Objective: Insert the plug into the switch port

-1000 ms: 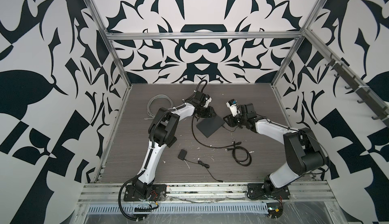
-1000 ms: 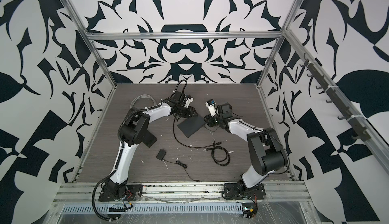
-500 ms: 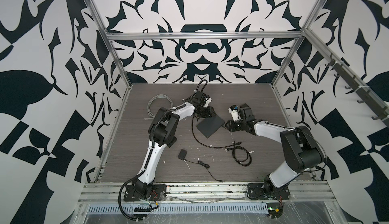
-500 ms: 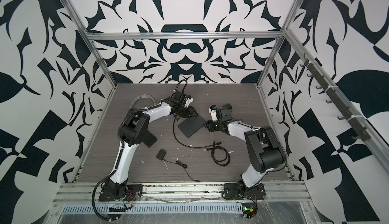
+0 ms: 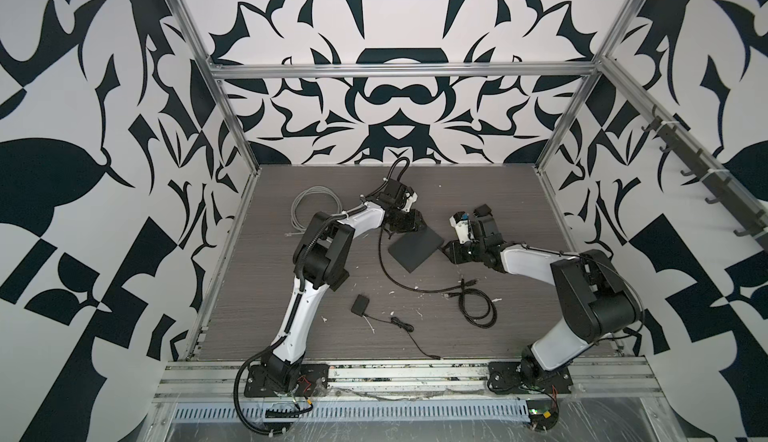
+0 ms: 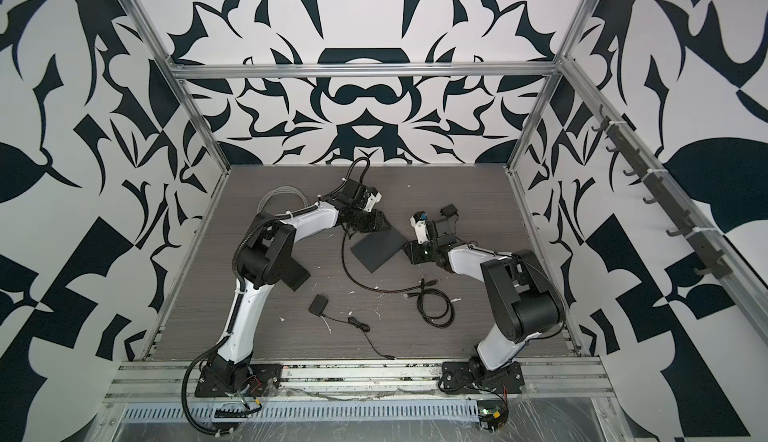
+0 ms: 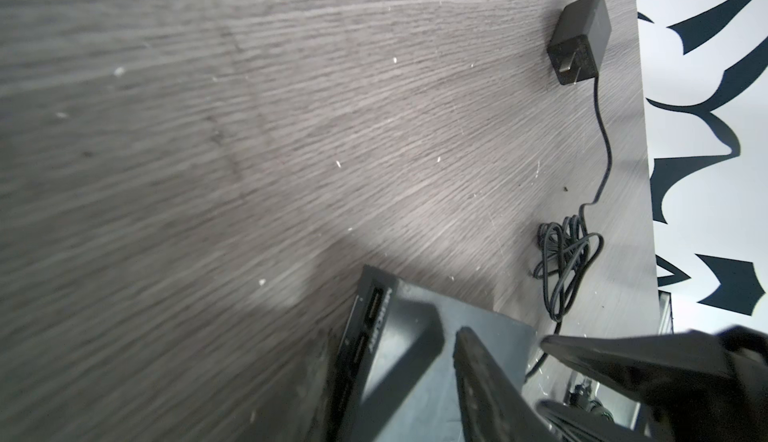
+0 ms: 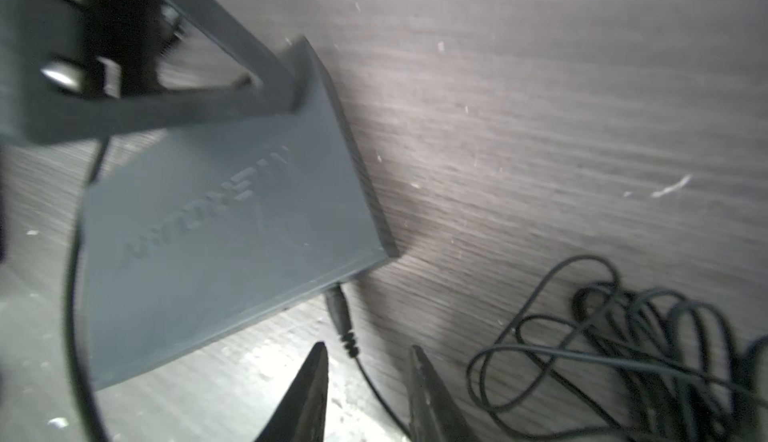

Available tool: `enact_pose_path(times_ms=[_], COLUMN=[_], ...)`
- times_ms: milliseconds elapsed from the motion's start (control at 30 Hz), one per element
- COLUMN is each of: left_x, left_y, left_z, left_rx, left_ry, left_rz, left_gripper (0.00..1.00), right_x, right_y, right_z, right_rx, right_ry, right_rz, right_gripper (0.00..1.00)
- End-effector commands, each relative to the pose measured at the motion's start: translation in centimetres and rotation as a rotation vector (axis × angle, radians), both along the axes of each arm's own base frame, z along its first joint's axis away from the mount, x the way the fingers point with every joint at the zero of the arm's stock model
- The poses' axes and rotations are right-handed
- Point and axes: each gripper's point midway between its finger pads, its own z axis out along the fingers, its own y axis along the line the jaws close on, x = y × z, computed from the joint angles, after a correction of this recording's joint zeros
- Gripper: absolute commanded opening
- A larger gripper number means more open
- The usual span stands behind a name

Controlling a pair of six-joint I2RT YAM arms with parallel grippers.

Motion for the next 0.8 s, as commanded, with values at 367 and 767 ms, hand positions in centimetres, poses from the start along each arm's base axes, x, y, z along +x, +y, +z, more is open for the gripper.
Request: enact_pose_path(times_ms=[367, 767], left_x=[-1.4, -1.6], left_y=[-0.1, -0.6], left_z=[-1.4, -0.7], left_rx=[0.021, 0.02], left_ry=[0.069, 0.067], left_rz=[-0.027, -0.087], left_gripper=[0.49, 0.49], right_x=[0.8, 0.3], right_y=[1.2, 2.3], right_z=[-1.4, -2.7], right_rx=[-0.043, -0.1], right_ry=[0.023, 0.005], right_rz=[0.003, 0.055], right_gripper=[0.36, 0.03])
